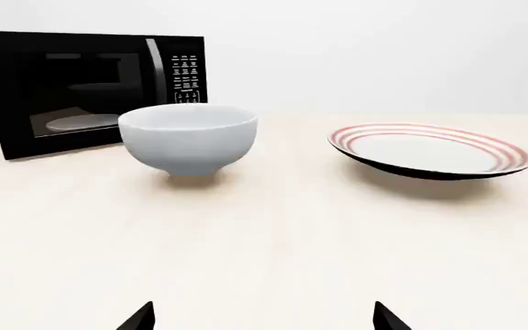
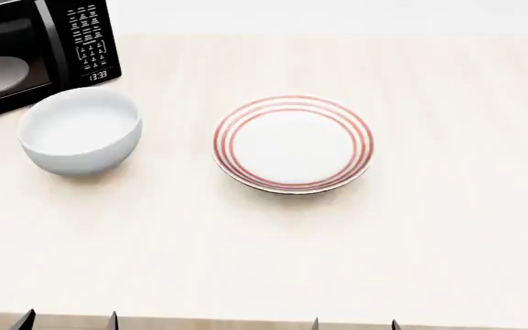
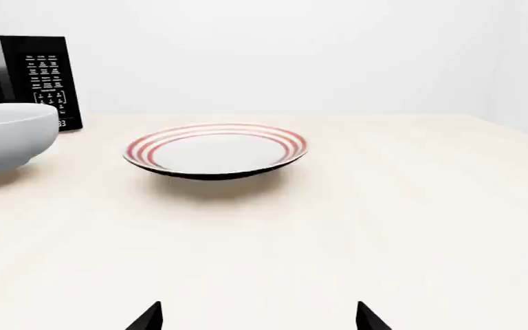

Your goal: Pick up the white bowl and put it on the plate.

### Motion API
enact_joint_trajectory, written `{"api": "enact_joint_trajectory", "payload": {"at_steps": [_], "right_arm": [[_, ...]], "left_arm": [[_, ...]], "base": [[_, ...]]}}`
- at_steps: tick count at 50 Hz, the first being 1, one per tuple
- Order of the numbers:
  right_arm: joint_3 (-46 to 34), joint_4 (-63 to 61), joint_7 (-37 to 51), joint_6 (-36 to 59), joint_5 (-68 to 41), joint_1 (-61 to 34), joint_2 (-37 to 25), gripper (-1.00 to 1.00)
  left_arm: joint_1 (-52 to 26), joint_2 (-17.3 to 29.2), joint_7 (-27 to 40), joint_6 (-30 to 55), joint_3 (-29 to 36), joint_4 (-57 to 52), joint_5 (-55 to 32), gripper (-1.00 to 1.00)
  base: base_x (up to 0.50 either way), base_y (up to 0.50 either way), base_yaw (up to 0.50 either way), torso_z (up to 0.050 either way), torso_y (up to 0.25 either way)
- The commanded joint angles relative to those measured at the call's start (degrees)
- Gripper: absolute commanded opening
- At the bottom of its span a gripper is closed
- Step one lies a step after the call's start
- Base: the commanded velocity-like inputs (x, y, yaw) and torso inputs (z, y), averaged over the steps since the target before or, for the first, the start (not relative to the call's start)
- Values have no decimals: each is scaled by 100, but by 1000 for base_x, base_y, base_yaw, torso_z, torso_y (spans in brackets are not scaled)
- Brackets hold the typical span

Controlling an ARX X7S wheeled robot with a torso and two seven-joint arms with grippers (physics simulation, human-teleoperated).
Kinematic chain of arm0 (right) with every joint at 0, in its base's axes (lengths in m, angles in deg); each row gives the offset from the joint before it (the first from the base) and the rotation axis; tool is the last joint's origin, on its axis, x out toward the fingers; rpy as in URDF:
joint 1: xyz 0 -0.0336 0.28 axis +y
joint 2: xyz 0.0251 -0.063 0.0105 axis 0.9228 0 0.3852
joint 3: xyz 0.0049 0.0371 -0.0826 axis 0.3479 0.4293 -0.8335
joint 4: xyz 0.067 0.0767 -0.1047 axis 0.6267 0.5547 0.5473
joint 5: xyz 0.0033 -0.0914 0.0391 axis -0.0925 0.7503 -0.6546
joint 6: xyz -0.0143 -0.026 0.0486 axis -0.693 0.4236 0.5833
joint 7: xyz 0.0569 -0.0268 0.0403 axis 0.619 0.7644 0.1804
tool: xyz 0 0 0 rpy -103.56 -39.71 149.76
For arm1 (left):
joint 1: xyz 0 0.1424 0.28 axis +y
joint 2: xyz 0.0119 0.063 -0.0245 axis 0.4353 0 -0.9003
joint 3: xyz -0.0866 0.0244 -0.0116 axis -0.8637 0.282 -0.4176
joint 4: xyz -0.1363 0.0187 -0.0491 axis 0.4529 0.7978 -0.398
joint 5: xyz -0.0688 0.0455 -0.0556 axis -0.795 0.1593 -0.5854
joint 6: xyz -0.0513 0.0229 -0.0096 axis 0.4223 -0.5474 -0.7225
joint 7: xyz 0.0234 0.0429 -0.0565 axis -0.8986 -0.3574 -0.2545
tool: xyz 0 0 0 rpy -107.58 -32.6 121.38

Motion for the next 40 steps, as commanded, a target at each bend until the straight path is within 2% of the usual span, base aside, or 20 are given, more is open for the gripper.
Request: {"api": "enact_joint_trajectory", "payload": {"at_steps": [1,18,19,21,24,40], "right_arm": [[-142,6,114,48,-56,-13,-88,100],[-378,-10,357,32,-319,-27,-308,100],[-104,-26,75,51,-119,-10,-78,100],[-213,61,131,33,-116,-40,-133,100],[-302,49,143,50,-187,-28,-195,100],[-537,-61,330,-31,-262,20,-392,100]], "left_arm": [[-15,91,106,-9,106,24,-87,100],[-25,325,364,70,377,-25,-261,100],[-7,76,53,27,81,-32,-47,100],[-67,155,156,-75,247,52,146,100],[-217,168,186,-5,287,278,-19,100],[-201,365,383,-31,526,168,-145,100]], "base": [[0,0,0,0,0],[0,0,0,0,0],[0,0,0,0,0],[0,0,0,0,0],[0,0,0,0,0],[0,0,0,0,0]]}}
